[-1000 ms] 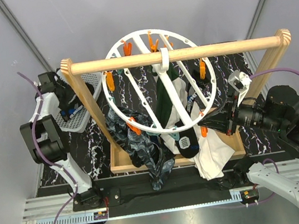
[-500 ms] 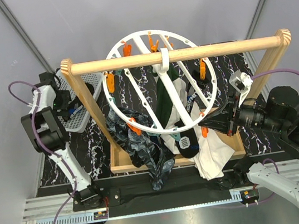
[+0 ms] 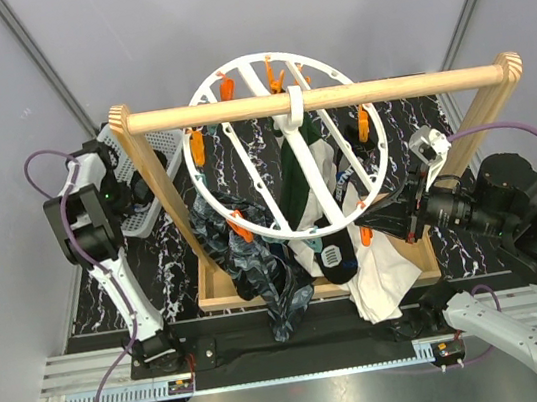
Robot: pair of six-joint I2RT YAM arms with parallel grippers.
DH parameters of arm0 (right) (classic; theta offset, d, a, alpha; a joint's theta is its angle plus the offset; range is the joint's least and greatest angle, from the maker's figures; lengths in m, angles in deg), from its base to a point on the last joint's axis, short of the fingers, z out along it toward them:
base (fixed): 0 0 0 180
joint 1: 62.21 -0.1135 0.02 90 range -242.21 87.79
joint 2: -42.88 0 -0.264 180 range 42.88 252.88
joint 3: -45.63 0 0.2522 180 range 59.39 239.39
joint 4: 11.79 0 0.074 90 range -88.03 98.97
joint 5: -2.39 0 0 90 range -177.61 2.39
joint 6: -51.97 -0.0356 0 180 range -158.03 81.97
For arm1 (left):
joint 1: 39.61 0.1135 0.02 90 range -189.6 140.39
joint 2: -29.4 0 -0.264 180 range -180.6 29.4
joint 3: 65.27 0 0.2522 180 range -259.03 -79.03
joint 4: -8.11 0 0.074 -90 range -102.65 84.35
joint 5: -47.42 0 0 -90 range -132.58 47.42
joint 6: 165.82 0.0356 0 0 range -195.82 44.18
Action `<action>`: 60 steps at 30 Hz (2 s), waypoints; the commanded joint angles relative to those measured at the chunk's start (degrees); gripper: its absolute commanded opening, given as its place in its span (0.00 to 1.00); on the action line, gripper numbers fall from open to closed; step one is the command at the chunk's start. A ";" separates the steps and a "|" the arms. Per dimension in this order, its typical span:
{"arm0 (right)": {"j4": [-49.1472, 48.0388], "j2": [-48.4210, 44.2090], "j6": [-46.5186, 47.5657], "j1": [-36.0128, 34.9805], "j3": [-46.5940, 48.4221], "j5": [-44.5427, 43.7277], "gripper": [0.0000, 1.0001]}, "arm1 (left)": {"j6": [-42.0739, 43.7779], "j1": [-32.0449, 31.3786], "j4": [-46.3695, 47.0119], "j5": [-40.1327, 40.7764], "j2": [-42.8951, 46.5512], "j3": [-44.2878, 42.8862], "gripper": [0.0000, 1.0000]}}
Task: Clip the socks to the hanger
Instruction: Pick up the sock from the bin, then clamp the sock onto the hanger.
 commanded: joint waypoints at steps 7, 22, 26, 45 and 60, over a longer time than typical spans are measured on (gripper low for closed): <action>2.36 0.88 -0.73 -0.12 -0.50 -1.02 0.00 | 7.08 -1.28 7.38 8.54 10.17 0.03 0.00; 1.57 1.32 -1.08 -0.12 -0.93 -3.21 0.00 | 35.99 -11.21 22.85 17.43 43.75 10.66 0.00; 1.40 1.32 -1.17 -0.12 -1.11 -3.13 0.00 | 41.54 -12.62 27.59 15.42 58.94 16.80 0.00; 0.87 0.44 -3.01 -0.12 0.91 -3.48 0.00 | 51.66 -13.94 27.16 -49.79 97.28 28.22 0.00; -1.77 3.08 -5.21 -0.12 -1.20 -7.25 0.00 | 64.38 -33.96 14.25 -40.16 95.54 31.33 0.00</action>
